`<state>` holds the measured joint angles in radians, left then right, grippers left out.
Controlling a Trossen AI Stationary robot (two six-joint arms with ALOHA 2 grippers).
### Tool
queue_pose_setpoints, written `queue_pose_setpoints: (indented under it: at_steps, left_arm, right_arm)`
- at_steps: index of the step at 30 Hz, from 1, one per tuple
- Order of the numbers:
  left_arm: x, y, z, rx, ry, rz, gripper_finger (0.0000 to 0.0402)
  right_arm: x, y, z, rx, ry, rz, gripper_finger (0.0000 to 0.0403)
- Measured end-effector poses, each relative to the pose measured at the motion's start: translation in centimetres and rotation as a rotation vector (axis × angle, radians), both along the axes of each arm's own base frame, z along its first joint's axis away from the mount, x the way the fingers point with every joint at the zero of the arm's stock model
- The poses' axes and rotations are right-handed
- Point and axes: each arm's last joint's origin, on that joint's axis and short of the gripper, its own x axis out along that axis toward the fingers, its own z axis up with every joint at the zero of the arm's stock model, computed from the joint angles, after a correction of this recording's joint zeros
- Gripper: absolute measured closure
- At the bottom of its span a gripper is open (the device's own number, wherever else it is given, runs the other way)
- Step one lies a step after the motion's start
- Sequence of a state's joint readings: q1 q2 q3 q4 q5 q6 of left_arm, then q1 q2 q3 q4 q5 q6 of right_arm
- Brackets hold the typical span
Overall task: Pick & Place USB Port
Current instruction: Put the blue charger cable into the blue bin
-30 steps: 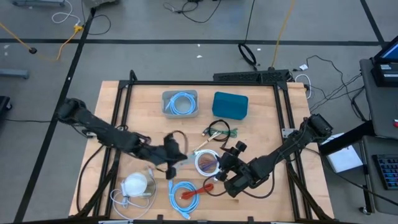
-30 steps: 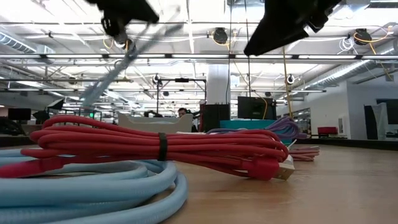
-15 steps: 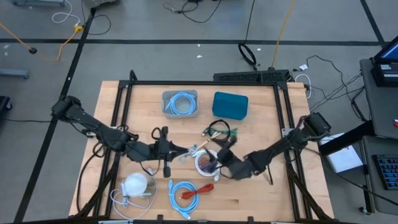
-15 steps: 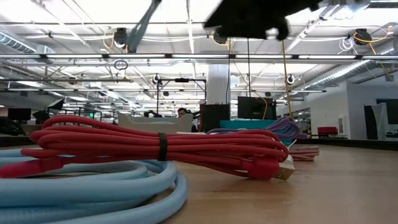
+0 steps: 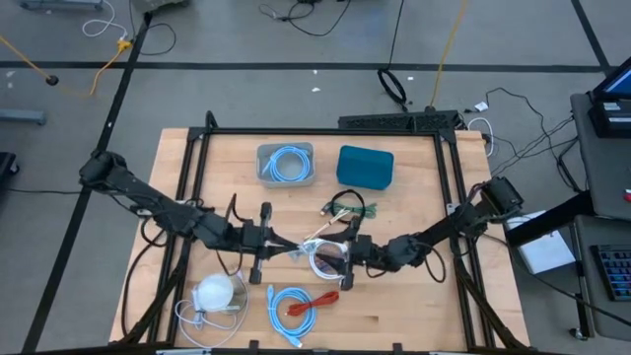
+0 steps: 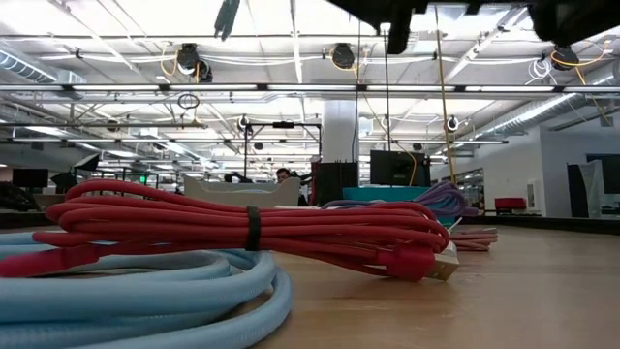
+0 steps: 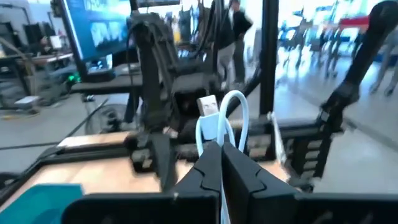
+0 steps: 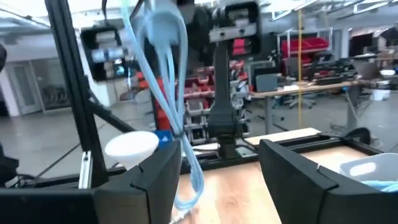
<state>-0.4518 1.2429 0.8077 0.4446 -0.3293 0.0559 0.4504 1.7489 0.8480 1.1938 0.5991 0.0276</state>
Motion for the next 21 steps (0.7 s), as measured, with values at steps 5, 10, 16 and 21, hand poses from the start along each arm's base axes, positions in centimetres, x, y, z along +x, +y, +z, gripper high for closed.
queue_pose_setpoints:
  at_steps: [5, 10, 16, 21]
  left_arm:
    - [0.4, 1.5, -1.0, -0.021, -0.028, -0.012, 0.0402]
    - [0.8, 2.5, -0.6, -0.042, -0.053, -0.046, 0.0402]
    - [0.9, 2.8, -0.6, -0.04, -0.055, -0.069, 0.0402]
    - [0.9, 2.7, -0.6, -0.037, -0.055, -0.077, 0.0402]
  right_arm:
    - [0.5, 0.2, 0.7, 0.003, -0.018, 0.049, 0.019]
    - [0.9, 0.2, 0.5, 0.001, -0.008, 0.045, 0.019]
    - [1.3, -0.5, 0.3, 0.001, -0.002, 0.023, 0.019]
    - [1.7, -1.5, 0.4, 0.019, -0.016, 0.011, 0.019]
